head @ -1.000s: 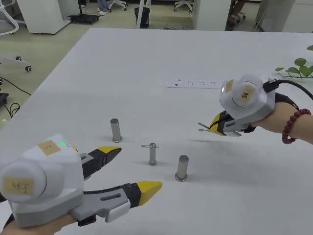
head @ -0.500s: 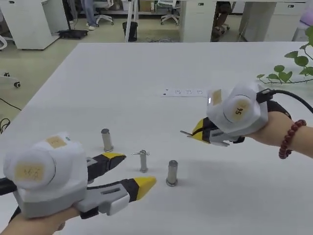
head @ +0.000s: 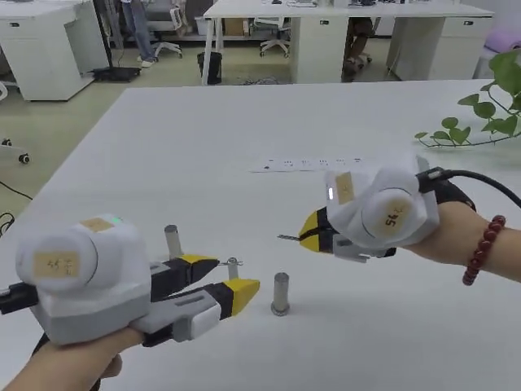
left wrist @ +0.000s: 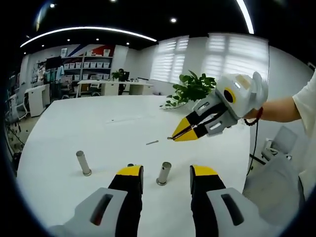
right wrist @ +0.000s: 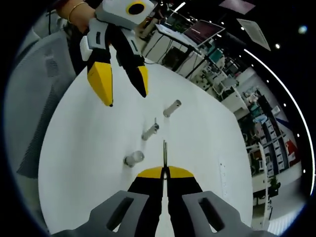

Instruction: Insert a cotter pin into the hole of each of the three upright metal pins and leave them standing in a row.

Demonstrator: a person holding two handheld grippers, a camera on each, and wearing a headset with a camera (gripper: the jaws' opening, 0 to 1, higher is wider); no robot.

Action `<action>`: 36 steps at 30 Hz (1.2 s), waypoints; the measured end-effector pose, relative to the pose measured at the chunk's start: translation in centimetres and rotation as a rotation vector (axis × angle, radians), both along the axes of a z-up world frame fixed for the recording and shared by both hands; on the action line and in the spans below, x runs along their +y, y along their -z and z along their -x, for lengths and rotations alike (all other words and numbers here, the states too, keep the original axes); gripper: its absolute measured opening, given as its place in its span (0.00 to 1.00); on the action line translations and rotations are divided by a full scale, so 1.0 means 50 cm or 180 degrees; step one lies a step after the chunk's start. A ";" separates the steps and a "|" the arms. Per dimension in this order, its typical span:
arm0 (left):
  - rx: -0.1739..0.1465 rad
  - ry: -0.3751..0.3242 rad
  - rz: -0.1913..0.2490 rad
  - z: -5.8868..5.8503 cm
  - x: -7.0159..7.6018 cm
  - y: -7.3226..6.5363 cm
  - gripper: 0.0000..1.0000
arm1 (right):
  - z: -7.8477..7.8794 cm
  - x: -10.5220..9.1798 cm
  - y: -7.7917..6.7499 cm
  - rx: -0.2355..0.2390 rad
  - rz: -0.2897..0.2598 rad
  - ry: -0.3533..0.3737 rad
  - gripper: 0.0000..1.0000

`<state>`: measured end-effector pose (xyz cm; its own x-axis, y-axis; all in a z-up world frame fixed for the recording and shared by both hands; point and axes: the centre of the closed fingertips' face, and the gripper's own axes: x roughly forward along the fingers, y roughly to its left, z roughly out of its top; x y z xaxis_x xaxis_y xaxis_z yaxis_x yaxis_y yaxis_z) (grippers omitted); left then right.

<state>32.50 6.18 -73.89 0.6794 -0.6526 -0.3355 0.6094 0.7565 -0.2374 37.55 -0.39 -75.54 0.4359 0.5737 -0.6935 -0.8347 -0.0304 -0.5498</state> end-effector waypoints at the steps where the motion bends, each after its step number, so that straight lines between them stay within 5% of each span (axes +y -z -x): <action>1: 0.0015 -0.0001 0.0029 0.000 -0.002 0.000 0.35 | 0.003 0.002 -0.001 -0.0023 0.0014 -0.0023 0.02; 16: 0.0306 -0.0055 0.0495 0.004 -0.032 -0.012 0.24 | 0.062 0.031 -0.018 -0.0235 0.0047 -0.0283 0.02; 36: 0.0426 -0.0078 0.0645 0.014 -0.047 -0.007 0.08 | 0.110 0.064 -0.023 -0.0258 0.0059 -0.0476 0.02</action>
<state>31.79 3.84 -73.54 0.6541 -0.6996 -0.2877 0.5443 0.6994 -0.4632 32.04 2.81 -74.40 0.4015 0.6238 -0.6706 -0.7731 -0.1618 -0.6133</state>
